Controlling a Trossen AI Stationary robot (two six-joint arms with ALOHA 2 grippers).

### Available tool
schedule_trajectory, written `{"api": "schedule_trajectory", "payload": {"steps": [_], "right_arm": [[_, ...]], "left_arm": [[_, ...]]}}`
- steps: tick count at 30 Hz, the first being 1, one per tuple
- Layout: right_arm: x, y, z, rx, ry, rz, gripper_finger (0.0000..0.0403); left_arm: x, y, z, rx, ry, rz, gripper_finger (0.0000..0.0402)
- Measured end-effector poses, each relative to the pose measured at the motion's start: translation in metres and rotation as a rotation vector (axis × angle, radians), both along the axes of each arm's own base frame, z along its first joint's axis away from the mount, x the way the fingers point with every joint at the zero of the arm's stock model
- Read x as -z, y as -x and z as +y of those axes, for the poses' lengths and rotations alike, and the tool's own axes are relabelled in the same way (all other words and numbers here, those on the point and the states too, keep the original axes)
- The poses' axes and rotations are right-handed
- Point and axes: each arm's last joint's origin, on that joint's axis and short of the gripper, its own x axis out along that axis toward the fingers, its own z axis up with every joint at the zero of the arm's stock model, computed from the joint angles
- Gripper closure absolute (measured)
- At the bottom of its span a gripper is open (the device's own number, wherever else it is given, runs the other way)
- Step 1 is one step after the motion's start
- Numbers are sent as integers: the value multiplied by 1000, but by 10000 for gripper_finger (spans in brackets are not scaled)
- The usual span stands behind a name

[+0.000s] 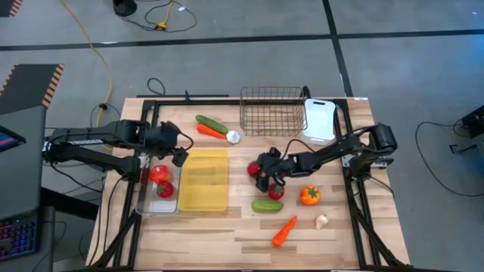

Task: Sort produce into baskets
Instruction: Put the top red tomato into the transparent bin

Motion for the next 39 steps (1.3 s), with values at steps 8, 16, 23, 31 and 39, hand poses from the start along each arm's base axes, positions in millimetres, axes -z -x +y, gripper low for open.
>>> {"api": "schedule_trajectory", "payload": {"steps": [8, 16, 23, 31, 39], "right_arm": [[-32, 1, -14, 35, -7, -150, 73], [-76, 6, -34, 31, 15, -370, 73], [-101, 12, -49, 22, 68, -507, 73], [-115, 12, -65, -110, -67, -655, 73], [-114, 15, -79, -176, -261, -661, 73]], "left_arm": [[-21, -25, 2, 217, -211, -271, 81], [-43, -38, 4, 307, -451, -443, 81], [-46, -46, 5, 347, -504, -478, 81], [-22, -92, 5, 456, -588, -406, 81], [1, -132, 6, 609, -761, -341, 81]]}}
